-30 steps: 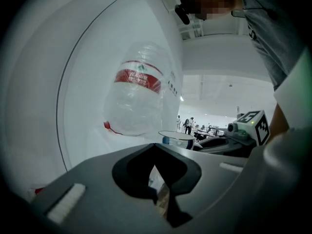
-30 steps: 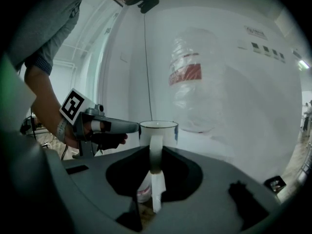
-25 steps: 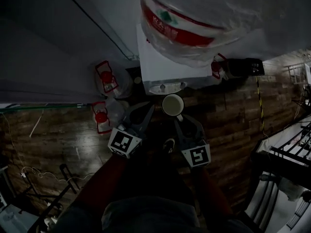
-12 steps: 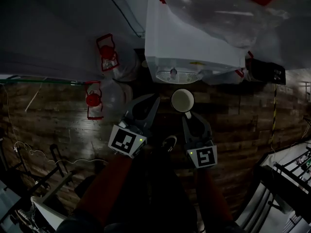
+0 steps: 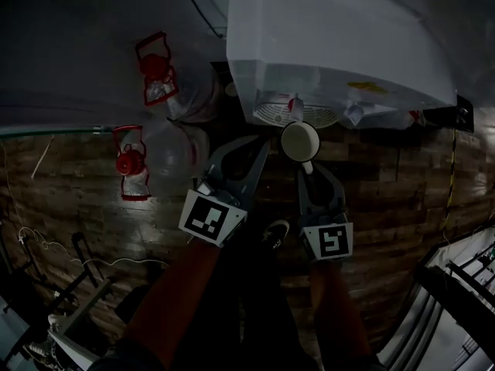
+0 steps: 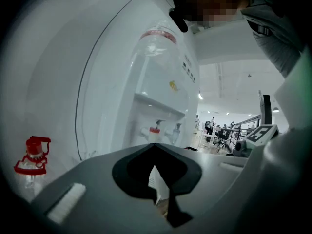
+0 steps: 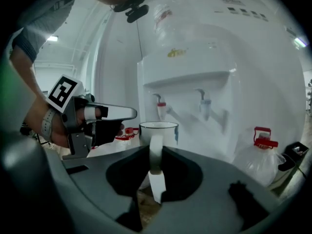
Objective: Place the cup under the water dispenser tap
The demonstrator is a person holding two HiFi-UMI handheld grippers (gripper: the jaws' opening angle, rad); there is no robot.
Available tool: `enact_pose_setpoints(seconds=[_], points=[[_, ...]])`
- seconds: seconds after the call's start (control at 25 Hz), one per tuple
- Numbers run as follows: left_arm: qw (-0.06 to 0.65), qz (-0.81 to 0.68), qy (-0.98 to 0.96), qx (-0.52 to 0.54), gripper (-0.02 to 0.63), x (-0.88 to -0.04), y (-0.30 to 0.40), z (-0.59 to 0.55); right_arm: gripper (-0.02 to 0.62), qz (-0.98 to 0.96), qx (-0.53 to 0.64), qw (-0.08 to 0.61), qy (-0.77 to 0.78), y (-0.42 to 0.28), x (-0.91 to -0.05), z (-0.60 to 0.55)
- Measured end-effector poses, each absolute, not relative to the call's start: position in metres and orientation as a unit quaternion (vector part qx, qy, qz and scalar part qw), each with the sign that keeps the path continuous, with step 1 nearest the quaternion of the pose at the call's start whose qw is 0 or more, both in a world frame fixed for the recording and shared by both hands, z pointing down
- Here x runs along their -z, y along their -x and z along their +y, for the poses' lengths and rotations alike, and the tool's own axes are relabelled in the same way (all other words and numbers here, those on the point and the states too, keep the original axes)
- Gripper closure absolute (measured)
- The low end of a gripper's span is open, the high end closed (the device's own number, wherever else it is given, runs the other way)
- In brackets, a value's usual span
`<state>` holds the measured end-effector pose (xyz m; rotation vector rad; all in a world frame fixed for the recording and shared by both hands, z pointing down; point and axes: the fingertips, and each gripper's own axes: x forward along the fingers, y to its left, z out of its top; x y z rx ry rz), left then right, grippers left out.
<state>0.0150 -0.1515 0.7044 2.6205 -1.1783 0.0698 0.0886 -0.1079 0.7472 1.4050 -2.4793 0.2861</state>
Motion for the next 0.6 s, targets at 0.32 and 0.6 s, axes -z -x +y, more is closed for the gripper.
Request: enact_pose_setpoints(seconds=[0.32,0.6], points=[[0.14,-0.404,-0.904,-0.014,0.598,-0.749,-0.019,-0.176,0.531,-0.854,-0.083,0.139,-0.494,-0.082,-0.79,-0.148],[0.154,-0.405,-0.901,-0.019,0.598,-0.775,-0.015,-0.185,0.531,-0.857,-0.065,0.138,-0.492,-0.074,-0.815,-0.166]])
